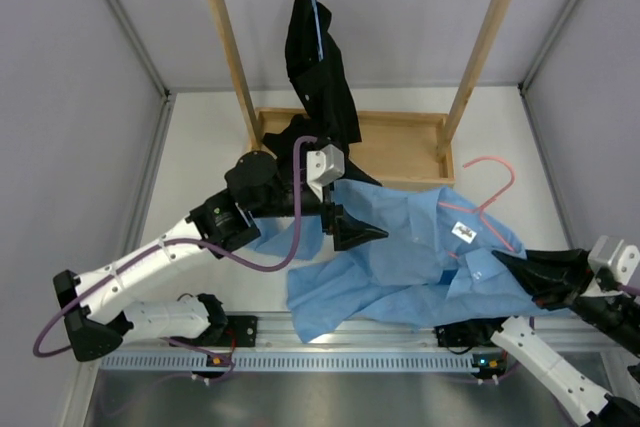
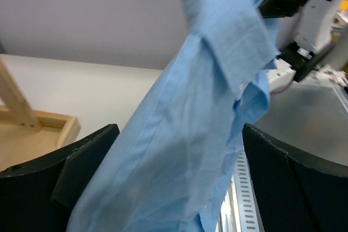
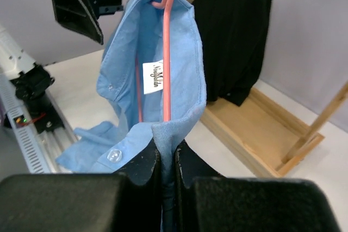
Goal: Place the shirt on the hanger
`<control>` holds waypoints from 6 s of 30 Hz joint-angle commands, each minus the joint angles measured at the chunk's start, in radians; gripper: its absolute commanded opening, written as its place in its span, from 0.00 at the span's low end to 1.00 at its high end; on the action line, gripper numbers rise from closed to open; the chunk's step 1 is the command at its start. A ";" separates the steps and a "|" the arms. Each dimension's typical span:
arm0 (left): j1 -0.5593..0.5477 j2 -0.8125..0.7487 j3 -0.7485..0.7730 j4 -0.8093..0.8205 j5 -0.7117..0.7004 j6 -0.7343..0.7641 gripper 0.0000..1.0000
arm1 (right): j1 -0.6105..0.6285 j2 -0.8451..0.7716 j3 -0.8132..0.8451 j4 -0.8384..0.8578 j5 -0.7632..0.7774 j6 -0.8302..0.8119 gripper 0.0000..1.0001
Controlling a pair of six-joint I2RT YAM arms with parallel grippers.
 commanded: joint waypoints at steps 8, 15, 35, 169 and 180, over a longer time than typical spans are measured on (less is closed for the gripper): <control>0.001 -0.210 0.024 -0.134 -0.503 -0.076 0.98 | 0.044 0.173 0.346 0.002 0.388 -0.035 0.00; 0.001 -0.390 -0.083 -0.217 -0.624 -0.096 0.98 | 0.087 0.339 0.593 -0.066 0.562 -0.091 0.00; 0.001 -0.545 -0.215 -0.690 -1.048 -0.140 0.98 | 0.185 0.728 0.727 0.157 0.872 -0.062 0.00; 0.178 -0.705 -0.370 -0.610 -0.944 -0.108 0.98 | -0.118 0.908 0.049 0.947 0.664 0.413 0.80; 0.262 -0.711 -0.363 -0.613 -1.029 -0.138 0.98 | -0.120 0.750 0.150 0.511 0.604 0.216 0.99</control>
